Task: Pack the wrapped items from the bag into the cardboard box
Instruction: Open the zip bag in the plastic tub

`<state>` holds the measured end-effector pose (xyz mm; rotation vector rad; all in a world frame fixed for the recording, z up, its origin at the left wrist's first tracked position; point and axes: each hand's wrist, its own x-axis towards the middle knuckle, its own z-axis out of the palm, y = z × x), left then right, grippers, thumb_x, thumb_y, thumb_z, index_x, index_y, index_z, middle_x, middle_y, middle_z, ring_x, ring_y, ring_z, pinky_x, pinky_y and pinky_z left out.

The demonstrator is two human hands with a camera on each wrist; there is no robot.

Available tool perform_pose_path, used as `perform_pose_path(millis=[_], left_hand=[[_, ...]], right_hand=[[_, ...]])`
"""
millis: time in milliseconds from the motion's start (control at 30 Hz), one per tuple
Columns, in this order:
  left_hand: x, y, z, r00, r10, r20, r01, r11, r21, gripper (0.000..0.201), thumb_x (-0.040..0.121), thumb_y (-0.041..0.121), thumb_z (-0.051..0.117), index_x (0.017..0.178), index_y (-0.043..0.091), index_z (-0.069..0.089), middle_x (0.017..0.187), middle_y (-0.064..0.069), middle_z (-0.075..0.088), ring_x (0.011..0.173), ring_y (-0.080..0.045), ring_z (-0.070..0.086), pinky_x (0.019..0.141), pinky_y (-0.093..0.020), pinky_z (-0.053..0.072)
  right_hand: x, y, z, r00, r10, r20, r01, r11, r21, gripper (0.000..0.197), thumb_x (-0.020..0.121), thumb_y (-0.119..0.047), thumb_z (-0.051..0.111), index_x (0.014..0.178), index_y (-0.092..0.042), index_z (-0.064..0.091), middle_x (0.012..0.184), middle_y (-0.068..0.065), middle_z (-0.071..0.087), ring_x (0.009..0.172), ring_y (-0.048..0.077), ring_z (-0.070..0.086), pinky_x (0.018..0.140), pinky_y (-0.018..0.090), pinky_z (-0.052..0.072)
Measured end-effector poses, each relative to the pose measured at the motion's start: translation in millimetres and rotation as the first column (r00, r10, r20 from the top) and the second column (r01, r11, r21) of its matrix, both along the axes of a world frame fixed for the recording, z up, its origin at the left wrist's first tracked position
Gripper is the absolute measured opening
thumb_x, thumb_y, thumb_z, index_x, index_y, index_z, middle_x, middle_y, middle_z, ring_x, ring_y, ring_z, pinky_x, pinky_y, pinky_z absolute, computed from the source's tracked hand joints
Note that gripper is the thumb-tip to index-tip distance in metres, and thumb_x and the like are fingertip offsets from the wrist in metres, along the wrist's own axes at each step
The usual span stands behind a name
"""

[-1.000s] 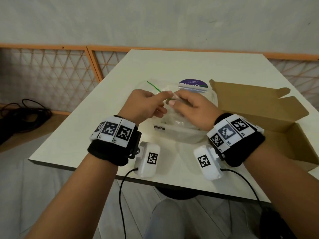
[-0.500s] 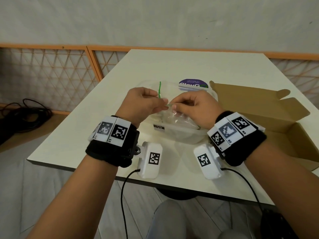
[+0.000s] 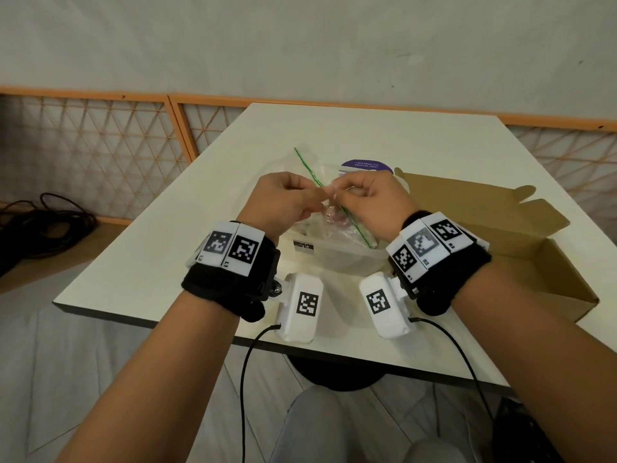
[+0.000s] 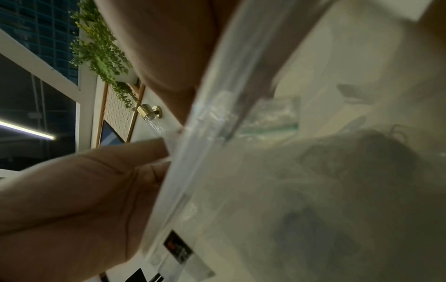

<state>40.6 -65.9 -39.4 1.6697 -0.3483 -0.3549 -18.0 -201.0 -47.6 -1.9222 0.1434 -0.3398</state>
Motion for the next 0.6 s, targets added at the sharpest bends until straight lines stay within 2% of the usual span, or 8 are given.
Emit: perform_pose_path(millis=[100,167,200,233,300,433,533,600], left_hand=[[-0.8,2.3,2.6,0.998,0.041,-0.043,-0.042,0.999,-0.032,0.01,0.085,0.01,0.066,0.075,0.012,0.064,0.073,-0.002,0.065,0.067,-0.006,0.066,0.071,-0.017,0.052],[-3.2,3.9,5.5,0.994,0.026,-0.106,-0.034,0.997,-0.074,0.007,0.084,0.018,0.069,0.083,0.011,0.066,0.083,-0.001,0.069,0.075,-0.01,0.07,0.077,-0.02,0.054],[-3.6,4.2,6.0,0.993,0.017,-0.116,-0.026,0.997,-0.073,0.016,0.081,0.023,0.073,0.087,0.01,0.067,0.086,-0.001,0.07,0.077,-0.011,0.07,0.078,-0.021,0.055],[-3.3,3.8,5.4,0.994,0.018,-0.109,-0.024,0.998,-0.054,0.021,0.078,0.026,0.076,0.088,0.009,0.067,0.086,-0.002,0.071,0.077,-0.01,0.071,0.078,-0.021,0.055],[-4.0,3.0,4.4,0.997,0.034,-0.064,-0.035,0.999,-0.009,0.017,0.075,0.02,0.078,0.084,0.009,0.068,0.076,-0.001,0.071,0.069,-0.005,0.069,0.076,-0.019,0.056],[-4.6,0.9,2.1,0.996,0.052,-0.072,-0.055,0.998,-0.041,0.004,0.08,0.008,0.071,0.083,0.007,0.069,0.073,-0.004,0.07,0.061,-0.004,0.068,0.075,-0.018,0.056],[-2.8,4.5,4.0,0.987,0.023,-0.156,-0.046,0.988,-0.145,0.004,0.085,0.006,0.066,0.082,0.009,0.068,0.078,-0.005,0.07,0.072,-0.01,0.068,0.074,-0.017,0.056],[0.3,9.5,5.4,0.964,-0.012,-0.264,-0.055,0.967,-0.247,0.01,0.09,0.004,0.058,0.082,0.009,0.063,0.077,-0.003,0.07,0.076,-0.012,0.067,0.075,-0.02,0.056]], right_hand=[[-1.7,2.3,-1.1,0.999,-0.052,0.014,0.051,0.996,0.066,0.003,0.081,-0.004,0.068,0.081,-0.006,0.068,0.064,-0.004,0.067,0.055,0.003,0.062,0.066,0.017,0.053],[-2.7,0.8,-1.3,0.995,-0.098,0.018,0.098,0.995,-0.01,0.007,0.077,-0.009,0.073,0.084,-0.007,0.071,0.069,-0.006,0.065,0.056,-0.005,0.058,0.067,0.011,0.049],[-3.6,0.6,-0.8,0.995,-0.103,0.014,0.104,0.994,-0.025,0.01,0.076,-0.011,0.075,0.085,-0.007,0.072,0.068,-0.008,0.064,0.054,-0.008,0.056,0.065,0.008,0.046],[-4.1,0.4,-0.3,0.995,-0.102,0.004,0.102,0.995,-0.02,0.012,0.075,-0.012,0.076,0.085,-0.006,0.072,0.066,-0.008,0.063,0.052,-0.007,0.054,0.063,0.008,0.045],[-5.5,-0.1,0.5,0.997,-0.079,-0.022,0.079,0.997,0.013,0.014,0.074,-0.014,0.077,0.084,-0.005,0.072,0.06,-0.007,0.06,0.049,-0.003,0.051,0.06,0.012,0.045],[-7.3,-0.8,3.1,0.999,-0.016,-0.043,0.021,0.994,0.107,0.001,0.079,-0.009,0.072,0.079,-0.009,0.073,0.049,-0.009,0.06,0.044,0.002,0.047,0.05,0.014,0.041],[-5.3,-5.8,1.8,0.991,-0.124,-0.042,0.129,0.98,0.149,0.013,0.081,-0.006,0.068,0.071,-0.012,0.071,0.055,-0.003,0.063,0.044,0.003,0.052,0.05,0.016,0.045],[-4.9,-7.4,3.0,0.975,-0.209,-0.069,0.219,0.954,0.207,0.014,0.087,-0.004,0.06,0.075,-0.007,0.068,0.056,0.0,0.06,0.045,0.006,0.054,0.047,0.019,0.05]])
